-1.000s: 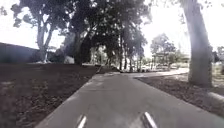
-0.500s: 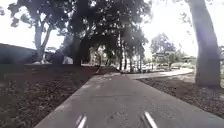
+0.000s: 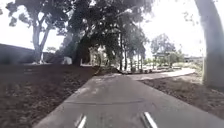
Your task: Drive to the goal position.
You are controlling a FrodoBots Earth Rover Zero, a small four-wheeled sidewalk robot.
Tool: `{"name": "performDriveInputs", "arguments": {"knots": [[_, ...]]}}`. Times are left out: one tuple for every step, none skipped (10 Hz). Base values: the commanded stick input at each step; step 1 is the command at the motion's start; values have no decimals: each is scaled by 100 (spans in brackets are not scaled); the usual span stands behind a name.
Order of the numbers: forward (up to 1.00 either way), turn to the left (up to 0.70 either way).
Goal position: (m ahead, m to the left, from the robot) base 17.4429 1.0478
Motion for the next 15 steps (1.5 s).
{"name": "performDriveInputs", "arguments": {"knots": [[85,0],[85,0],[85,0],[85,0],[85,0],[85,0],[85,0],[85,0],[85,0],[85,0],[100,0],[100,0],[100,0],[100,0],[100,0]]}}
